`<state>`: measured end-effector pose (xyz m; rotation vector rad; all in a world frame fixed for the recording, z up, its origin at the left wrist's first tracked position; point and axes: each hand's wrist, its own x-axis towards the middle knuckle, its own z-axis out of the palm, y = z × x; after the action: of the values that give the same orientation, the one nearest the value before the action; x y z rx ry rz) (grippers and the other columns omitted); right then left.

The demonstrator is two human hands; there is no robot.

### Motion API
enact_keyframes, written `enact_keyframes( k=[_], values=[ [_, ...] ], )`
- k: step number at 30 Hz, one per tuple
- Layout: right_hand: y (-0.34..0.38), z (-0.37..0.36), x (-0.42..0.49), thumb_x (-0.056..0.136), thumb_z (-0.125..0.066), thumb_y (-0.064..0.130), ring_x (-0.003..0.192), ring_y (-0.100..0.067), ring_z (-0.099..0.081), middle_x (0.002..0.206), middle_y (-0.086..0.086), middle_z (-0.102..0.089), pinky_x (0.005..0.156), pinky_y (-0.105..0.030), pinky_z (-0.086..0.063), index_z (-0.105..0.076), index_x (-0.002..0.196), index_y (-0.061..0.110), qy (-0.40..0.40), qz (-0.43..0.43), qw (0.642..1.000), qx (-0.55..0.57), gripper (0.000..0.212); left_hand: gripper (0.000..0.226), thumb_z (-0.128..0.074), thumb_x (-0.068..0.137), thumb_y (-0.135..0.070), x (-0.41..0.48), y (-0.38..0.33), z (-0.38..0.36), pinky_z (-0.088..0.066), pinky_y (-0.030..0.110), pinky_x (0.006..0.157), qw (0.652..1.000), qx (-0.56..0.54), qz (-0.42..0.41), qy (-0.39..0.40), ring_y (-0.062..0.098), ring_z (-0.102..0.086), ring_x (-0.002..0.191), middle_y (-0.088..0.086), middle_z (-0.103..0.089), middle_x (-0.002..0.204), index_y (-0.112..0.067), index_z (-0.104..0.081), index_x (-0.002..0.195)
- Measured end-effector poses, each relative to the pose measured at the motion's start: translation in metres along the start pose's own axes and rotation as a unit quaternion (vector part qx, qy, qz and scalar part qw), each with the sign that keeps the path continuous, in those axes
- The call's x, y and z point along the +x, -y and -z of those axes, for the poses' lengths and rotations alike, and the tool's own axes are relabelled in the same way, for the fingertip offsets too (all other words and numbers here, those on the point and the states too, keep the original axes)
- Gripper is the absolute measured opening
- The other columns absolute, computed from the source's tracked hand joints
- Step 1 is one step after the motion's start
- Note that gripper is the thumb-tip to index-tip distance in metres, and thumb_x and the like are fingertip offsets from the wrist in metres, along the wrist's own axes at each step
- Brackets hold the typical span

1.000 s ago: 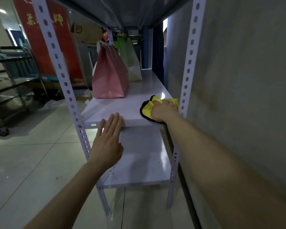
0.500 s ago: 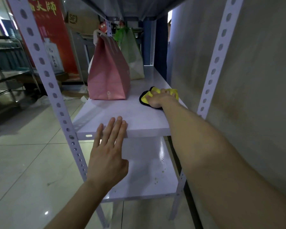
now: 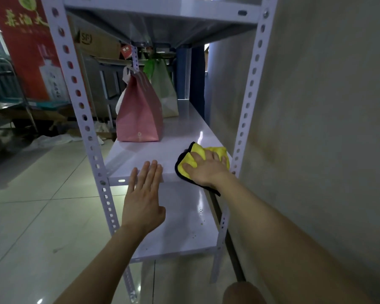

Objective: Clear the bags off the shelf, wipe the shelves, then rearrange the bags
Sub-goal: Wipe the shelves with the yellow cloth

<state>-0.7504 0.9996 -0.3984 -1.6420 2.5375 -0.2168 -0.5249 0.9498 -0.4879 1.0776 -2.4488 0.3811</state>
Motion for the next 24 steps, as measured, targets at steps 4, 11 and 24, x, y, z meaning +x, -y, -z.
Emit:
enact_keyframes(
  k=[4,11,24],
  values=[
    [0.001,0.007,0.023,0.089,-0.024,0.089,0.161,-0.036,0.001,0.176,-0.010,0.001,0.126,-0.061,0.008,-0.007,0.168,0.039,0.016,-0.022,1.000,-0.002,0.096,0.121,-0.072,0.068,-0.027,0.002,0.003,-0.009,-0.013,0.059,0.134,1.000,-0.002,-0.005,-0.016,0.029,0.002,0.169,0.012,-0.006,0.182,-0.006,-0.014,0.173],
    [-0.002,0.023,0.128,0.081,-0.024,0.095,0.162,-0.034,-0.006,0.176,-0.009,-0.007,0.127,-0.059,0.001,-0.006,0.168,0.040,0.016,-0.056,0.998,-0.026,0.104,0.118,-0.069,0.067,-0.019,0.001,0.002,-0.027,-0.014,0.063,0.133,0.994,-0.013,-0.019,-0.107,0.032,-0.005,0.169,0.012,-0.010,0.181,-0.004,-0.018,0.172],
    [-0.008,0.026,0.139,0.084,-0.025,0.092,0.162,-0.033,-0.002,0.177,-0.007,-0.004,0.128,-0.058,0.000,-0.007,0.169,0.038,0.010,-0.071,0.997,-0.013,0.102,0.121,-0.066,0.064,-0.023,0.002,0.003,-0.035,-0.011,0.062,0.134,0.992,0.009,-0.014,-0.123,0.031,-0.004,0.169,0.010,-0.005,0.182,-0.007,-0.015,0.173]
  ],
)
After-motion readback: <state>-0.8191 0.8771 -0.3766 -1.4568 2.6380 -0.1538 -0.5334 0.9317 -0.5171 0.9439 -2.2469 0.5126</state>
